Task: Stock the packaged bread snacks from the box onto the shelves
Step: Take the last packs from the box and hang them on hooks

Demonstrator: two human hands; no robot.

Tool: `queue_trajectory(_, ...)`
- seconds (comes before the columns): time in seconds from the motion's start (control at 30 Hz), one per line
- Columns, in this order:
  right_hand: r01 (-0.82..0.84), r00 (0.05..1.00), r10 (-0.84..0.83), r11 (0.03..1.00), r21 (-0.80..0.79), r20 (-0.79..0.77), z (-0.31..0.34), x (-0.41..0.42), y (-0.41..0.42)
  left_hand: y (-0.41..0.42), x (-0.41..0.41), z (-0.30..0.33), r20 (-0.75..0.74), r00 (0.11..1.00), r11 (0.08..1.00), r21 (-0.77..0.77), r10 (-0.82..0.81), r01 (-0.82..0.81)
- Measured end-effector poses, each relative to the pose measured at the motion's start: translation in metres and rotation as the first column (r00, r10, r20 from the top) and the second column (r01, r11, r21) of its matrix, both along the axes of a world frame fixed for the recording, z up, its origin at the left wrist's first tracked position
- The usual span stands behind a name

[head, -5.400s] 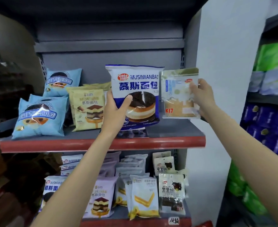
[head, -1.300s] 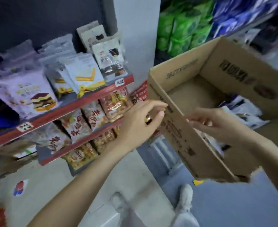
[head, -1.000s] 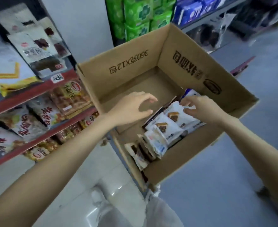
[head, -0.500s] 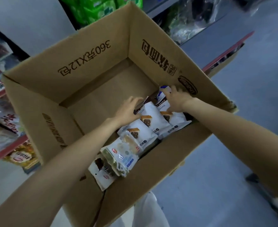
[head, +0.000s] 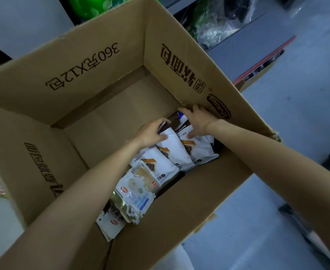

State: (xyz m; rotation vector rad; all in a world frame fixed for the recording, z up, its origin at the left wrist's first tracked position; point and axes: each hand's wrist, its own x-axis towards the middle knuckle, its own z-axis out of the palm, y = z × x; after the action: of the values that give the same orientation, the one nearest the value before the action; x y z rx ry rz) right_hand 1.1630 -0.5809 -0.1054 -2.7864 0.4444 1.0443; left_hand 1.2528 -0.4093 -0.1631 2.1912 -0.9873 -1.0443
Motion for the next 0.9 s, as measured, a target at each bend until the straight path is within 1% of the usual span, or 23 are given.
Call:
queue_trajectory(0.07,-0.021,1.0,0.021,1.0,0.003,-0.002,0.001,0.005,0.001,0.008,0.004,0.001,-0.036,0.999,0.999,-0.03,0.028,-0.029)
queue_trajectory(0.17,-0.029,0.999,0.029,0.999,0.021,0.013,0.005,0.011,0.002,0.017,0.006,0.006,-0.031,0.999,0.998,-0.056,0.039,-0.041)
queue_trajectory(0.2,-0.047,0.999,0.047,0.999,-0.006,0.022,0.006,0.012,0.003,0.018,0.006,0.008,-0.036,0.999,0.997,-0.064,0.038,-0.04)
queue_trajectory(0.27,-0.089,0.994,0.098,0.985,-0.148,0.051,0.009,0.013,0.006,0.021,0.005,0.009,-0.042,0.998,0.996,-0.079,0.048,-0.051)
queue_trajectory(0.3,-0.076,0.992,0.096,0.972,-0.222,0.08,0.01,0.013,0.009,0.022,0.005,0.009,-0.039,0.998,0.994,-0.085,0.059,-0.062)
queue_trajectory(0.33,-0.042,0.992,0.071,0.964,-0.262,0.104,0.01,0.012,0.01,0.023,0.004,0.009,-0.038,0.997,0.994,-0.089,0.066,-0.069)
queue_trajectory(0.37,-0.016,0.993,0.047,0.96,-0.28,0.105,0.01,0.011,0.011,0.024,0.004,0.01,-0.047,0.997,0.994,-0.088,0.062,-0.066)
queue_trajectory(0.43,-0.015,0.998,0.031,0.96,-0.279,0.054,0.007,0.005,0.014,0.025,0.006,0.011,-0.071,0.997,0.998,-0.056,0.008,-0.013)
queue_trajectory(0.5,-0.012,1.0,0.014,0.966,-0.259,0.008,0.003,-0.002,0.017,0.025,0.006,0.013,-0.035,0.997,0.998,-0.01,-0.069,0.069)
queue_trajectory(0.57,0.072,0.997,-0.069,0.981,-0.179,0.02,-0.001,-0.004,0.021,0.024,0.007,0.015,0.06,0.988,0.99,0.027,-0.143,0.142)
queue_trajectory(0.63,0.154,0.988,-0.152,0.985,-0.075,0.04,-0.005,-0.003,0.024,0.023,0.007,0.02,0.173,0.955,0.971,0.055,-0.239,0.233)
queue_trajectory(0.7,0.27,0.961,-0.271,0.962,0.034,0.051,-0.008,-0.001,0.024,0.023,0.006,0.025,0.268,0.897,0.936,0.084,-0.352,0.342)
queue_trajectory(0.77,0.361,0.928,-0.369,0.925,0.121,0.051,-0.011,-0.001,0.023,0.023,0.005,0.028,0.363,0.791,0.87,0.177,-0.493,0.461)
queue_trajectory(0.83,0.371,0.921,-0.385,0.915,0.157,0.066,-0.015,-0.001,0.02,0.02,0.002,0.028,0.419,0.701,0.817,0.277,-0.577,0.506)
queue_trajectory(0.9,0.329,0.93,-0.348,0.931,0.156,0.115,-0.016,-0.001,0.017,0.017,0.001,0.025,0.43,0.685,0.809,0.307,-0.587,0.5)
